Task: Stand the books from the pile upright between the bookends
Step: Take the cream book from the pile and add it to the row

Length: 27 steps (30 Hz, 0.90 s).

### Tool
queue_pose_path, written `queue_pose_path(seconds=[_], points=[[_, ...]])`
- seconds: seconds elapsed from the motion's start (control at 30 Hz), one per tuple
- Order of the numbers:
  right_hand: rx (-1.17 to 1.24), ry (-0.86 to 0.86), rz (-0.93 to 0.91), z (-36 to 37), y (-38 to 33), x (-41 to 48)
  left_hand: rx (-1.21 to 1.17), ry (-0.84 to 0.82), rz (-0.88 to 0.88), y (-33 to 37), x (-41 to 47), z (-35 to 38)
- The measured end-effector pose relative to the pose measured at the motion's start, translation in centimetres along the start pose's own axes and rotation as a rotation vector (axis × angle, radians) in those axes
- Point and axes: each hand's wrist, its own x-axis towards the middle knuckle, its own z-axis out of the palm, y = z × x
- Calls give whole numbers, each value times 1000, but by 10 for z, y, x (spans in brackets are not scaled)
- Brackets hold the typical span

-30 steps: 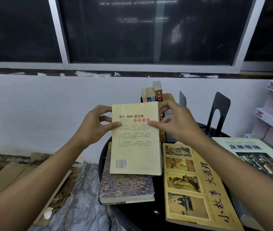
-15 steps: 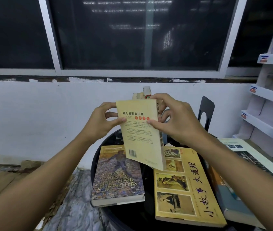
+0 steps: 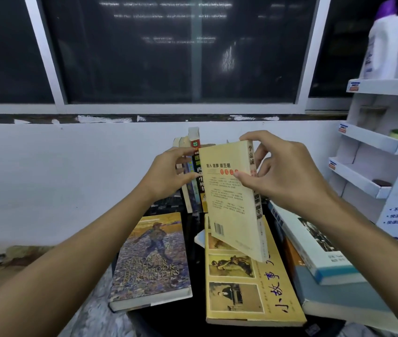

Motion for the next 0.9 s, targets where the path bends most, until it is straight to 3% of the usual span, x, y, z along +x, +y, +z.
queue_pose_path(seconds=[0.27,0.57,0.9], points=[[-121,39,68,-28,12,-2,235,-126,123,24,30,38],[-183,49,111,-28,19,9,480,-175,-6,25,53,66],[-239,63,87,-13,24,25,517,-199,-37,17,54,71]])
